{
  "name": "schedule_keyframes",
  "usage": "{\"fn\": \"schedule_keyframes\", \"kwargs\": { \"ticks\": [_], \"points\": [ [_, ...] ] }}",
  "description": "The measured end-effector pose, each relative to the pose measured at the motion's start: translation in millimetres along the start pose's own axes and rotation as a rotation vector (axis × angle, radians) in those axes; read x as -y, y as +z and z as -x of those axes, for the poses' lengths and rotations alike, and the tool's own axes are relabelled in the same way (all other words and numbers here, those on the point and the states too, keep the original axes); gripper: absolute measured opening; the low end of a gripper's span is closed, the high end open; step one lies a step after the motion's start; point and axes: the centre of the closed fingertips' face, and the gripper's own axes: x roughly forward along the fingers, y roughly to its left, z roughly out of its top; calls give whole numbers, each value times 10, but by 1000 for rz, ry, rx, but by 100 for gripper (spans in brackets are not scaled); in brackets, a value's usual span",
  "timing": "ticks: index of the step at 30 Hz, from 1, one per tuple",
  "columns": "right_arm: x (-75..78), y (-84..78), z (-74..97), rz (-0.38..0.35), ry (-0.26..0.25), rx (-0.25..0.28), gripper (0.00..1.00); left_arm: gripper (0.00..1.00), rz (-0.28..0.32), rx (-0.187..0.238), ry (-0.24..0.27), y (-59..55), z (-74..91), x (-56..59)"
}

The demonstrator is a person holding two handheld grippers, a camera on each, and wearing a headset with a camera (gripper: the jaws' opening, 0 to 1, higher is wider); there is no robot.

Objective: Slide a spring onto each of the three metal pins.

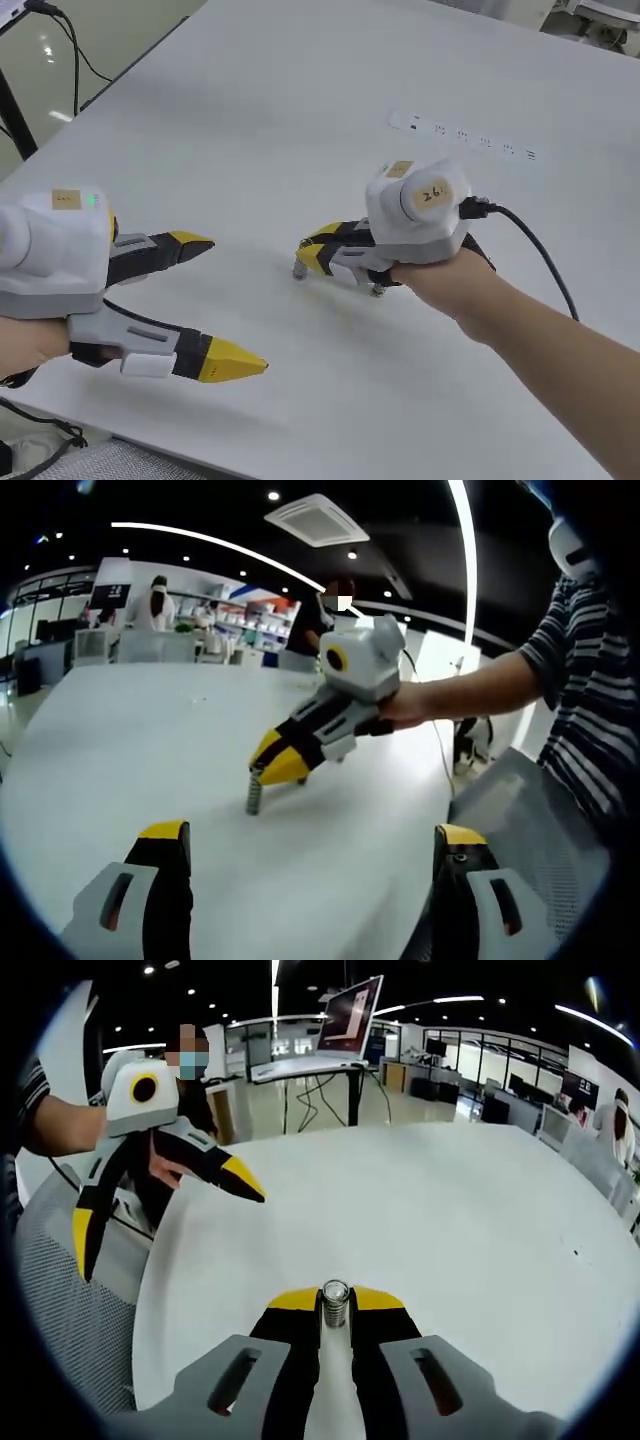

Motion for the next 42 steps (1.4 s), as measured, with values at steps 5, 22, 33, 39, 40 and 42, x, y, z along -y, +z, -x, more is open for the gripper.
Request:
{"fn": "schedule_keyframes", "kwargs": {
  "ticks": [5,22,33,39,40,42],
  "points": [
    [-20,-55,-36,23,3,-27,8,98,-2,0,-1,0,-7,2],
    [-17,31,33,52,2,-18,17,97,-12,3,-10,95,-88,18],
    [-71,96,355,53,-12,56,22,97,-46,-2,-23,227,-186,58],
    [-66,72,565,54,-56,103,38,97,-62,-10,-30,273,-229,93],
    [-70,63,610,51,-64,112,40,97,-65,-12,-30,282,-240,98],
    [-80,44,681,38,-68,124,42,97,-70,-12,-33,297,-253,111]
  ]
}}
